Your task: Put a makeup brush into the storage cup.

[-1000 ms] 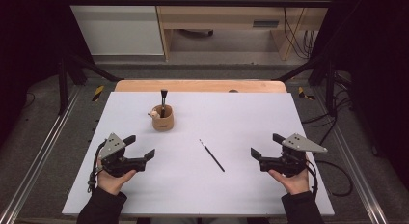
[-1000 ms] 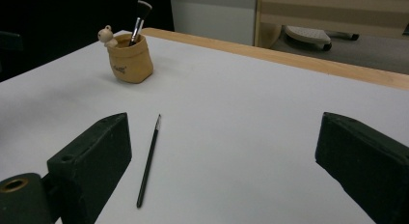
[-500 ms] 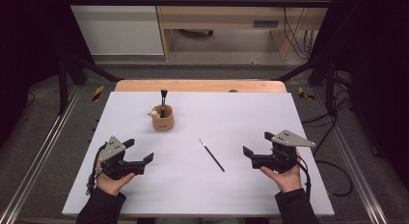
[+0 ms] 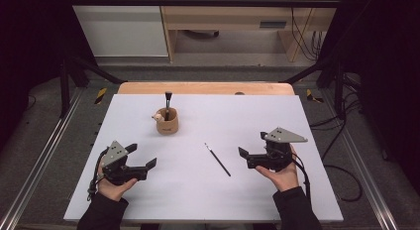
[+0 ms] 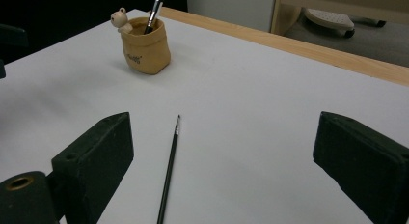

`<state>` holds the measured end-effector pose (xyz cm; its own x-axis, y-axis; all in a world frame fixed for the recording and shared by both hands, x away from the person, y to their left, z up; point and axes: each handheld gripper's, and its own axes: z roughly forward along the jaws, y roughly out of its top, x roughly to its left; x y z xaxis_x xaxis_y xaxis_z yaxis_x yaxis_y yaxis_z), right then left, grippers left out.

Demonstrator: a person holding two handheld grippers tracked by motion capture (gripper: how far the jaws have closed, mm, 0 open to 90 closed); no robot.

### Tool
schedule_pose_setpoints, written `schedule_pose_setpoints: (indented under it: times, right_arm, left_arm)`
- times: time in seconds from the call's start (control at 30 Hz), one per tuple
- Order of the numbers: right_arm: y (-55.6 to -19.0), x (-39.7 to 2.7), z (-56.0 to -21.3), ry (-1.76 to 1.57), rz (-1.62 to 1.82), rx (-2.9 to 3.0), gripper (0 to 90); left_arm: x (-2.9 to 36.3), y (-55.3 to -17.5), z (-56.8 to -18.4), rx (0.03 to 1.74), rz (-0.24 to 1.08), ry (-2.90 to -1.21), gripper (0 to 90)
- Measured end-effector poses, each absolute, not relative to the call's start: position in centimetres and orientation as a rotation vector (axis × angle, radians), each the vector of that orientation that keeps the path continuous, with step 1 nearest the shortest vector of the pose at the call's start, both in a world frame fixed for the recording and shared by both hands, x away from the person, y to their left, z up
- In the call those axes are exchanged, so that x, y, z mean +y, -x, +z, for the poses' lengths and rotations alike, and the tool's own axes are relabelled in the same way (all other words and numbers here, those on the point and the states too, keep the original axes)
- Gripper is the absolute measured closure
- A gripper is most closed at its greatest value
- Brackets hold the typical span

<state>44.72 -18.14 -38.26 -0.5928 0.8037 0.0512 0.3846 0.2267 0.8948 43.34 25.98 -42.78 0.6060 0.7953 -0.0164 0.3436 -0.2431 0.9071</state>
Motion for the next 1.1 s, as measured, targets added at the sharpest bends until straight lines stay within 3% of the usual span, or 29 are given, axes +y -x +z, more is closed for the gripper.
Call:
schedule_pose_setpoints:
  times: [0.57,1.1]
  right_arm:
    - [-46.1,-13.9,-38.0,-1.044,1.27,2.177,8.6]
    - [-48.1,-10.8,-40.1,-1.043,1.156,2.303,11.4]
  left_arm:
    - [26.2,-43.2,-42.7,0.904,0.564,-1.829,9.5]
    - [26.1,-43.2,-42.7,0.89,0.561,-1.846,9.7]
